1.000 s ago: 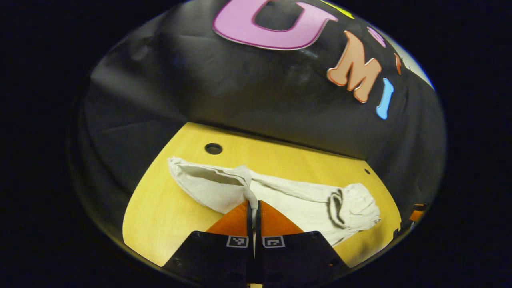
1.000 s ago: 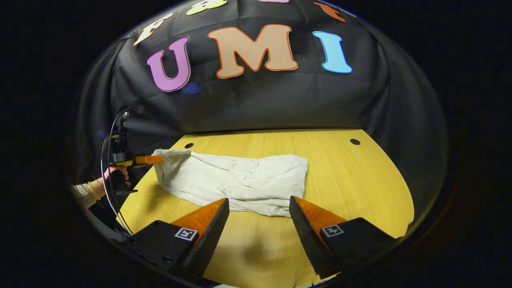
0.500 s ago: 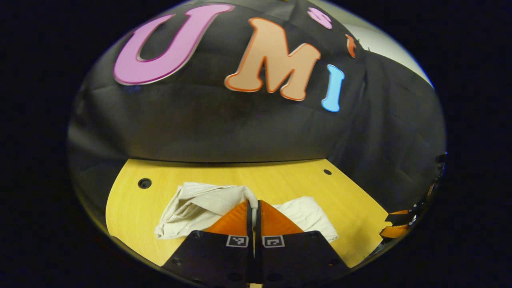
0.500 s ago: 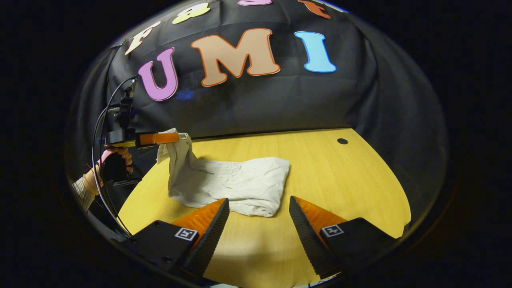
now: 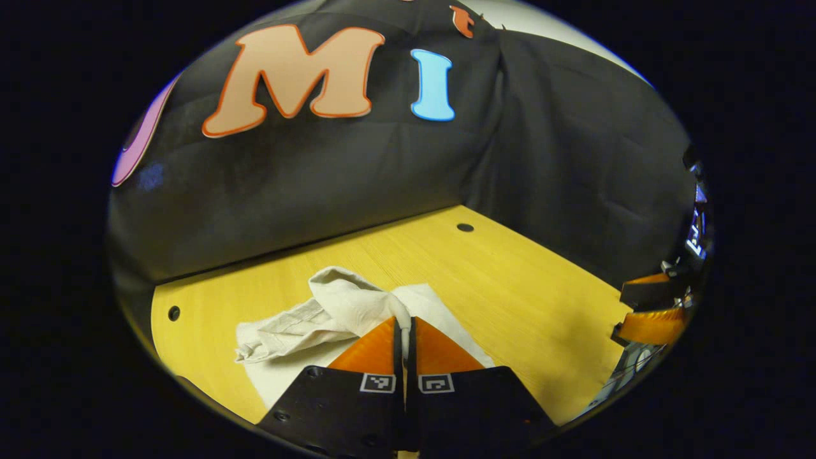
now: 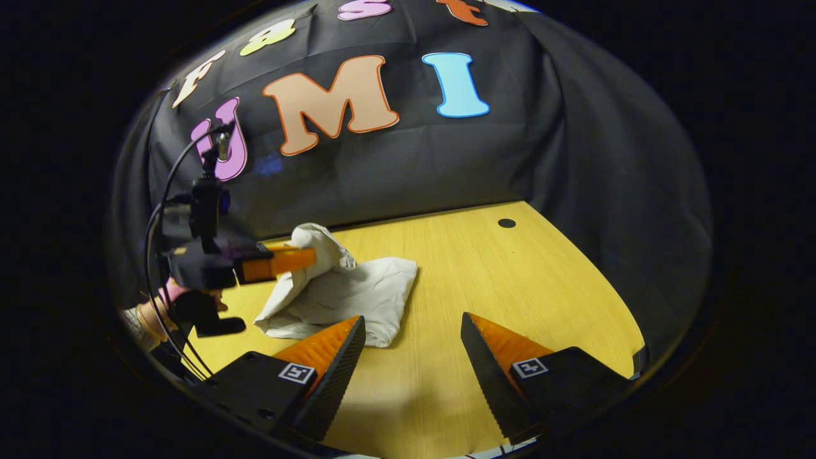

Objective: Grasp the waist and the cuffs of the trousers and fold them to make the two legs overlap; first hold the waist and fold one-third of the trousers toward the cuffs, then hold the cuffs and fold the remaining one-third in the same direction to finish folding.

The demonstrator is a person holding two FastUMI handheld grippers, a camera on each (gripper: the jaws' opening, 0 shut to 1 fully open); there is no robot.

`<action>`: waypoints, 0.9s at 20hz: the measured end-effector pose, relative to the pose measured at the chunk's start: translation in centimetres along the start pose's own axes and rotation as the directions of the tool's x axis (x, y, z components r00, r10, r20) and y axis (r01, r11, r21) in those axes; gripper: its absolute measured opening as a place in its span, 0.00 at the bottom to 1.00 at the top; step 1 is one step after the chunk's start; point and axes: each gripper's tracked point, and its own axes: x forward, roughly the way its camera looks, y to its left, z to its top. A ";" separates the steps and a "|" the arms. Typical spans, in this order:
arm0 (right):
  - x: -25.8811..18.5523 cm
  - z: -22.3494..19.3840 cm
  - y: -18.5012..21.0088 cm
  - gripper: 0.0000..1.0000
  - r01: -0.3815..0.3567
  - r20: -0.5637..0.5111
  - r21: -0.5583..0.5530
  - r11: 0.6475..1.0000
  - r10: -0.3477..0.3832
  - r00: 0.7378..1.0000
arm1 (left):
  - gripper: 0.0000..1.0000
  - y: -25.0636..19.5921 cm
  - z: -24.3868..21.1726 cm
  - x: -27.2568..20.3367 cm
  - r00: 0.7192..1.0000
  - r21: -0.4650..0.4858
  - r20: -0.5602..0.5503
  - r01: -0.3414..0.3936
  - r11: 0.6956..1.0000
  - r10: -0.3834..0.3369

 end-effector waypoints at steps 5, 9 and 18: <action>-0.6 -0.9 -1.1 0.91 0.016 -0.014 0.028 0.999 -0.016 1.000 | 0.06 -3.8 -5.3 2.3 0.995 0.076 -0.091 0.056 0.996 -0.049; -0.8 -1.2 -1.3 0.97 0.014 -0.018 0.024 1.000 -0.013 1.000 | 0.62 -7.7 -6.9 1.5 0.986 0.090 -0.087 0.152 0.984 -0.145; -0.3 0.5 1.7 0.97 -0.040 0.038 0.013 0.999 0.040 0.998 | 0.99 -4.6 -3.4 -6.7 0.997 0.008 0.074 0.011 1.000 -0.012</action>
